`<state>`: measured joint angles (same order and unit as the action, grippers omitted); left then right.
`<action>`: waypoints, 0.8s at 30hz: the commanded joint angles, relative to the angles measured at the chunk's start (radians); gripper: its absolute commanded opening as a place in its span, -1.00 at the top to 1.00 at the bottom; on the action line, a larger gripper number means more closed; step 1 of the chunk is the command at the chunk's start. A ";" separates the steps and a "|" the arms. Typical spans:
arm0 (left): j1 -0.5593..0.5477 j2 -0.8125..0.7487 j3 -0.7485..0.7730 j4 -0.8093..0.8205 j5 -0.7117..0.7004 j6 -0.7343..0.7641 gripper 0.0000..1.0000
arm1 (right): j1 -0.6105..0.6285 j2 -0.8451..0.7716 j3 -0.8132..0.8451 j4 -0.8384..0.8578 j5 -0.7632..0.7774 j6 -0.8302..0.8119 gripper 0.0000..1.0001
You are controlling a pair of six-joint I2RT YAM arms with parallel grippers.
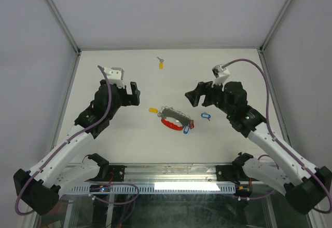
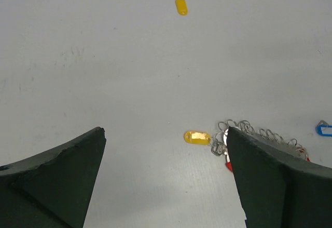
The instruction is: Put the keys on the keyring
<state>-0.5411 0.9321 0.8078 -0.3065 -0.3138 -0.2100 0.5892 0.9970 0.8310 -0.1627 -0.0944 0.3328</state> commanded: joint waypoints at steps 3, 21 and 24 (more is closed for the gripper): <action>0.007 -0.140 0.015 -0.092 -0.038 -0.023 -0.98 | -0.002 -0.249 0.013 -0.127 0.153 -0.131 -0.84; 0.007 -0.392 -0.166 -0.126 -0.084 -0.101 -0.99 | -0.001 -0.667 -0.077 -0.410 0.354 -0.073 -1.00; 0.007 -0.412 -0.166 -0.132 -0.094 -0.096 -0.98 | 0.000 -0.677 -0.077 -0.420 0.361 -0.079 -1.00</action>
<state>-0.5411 0.5518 0.6376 -0.4549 -0.3904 -0.2947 0.5888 0.3374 0.7418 -0.5694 0.2295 0.2523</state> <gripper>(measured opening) 0.992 0.998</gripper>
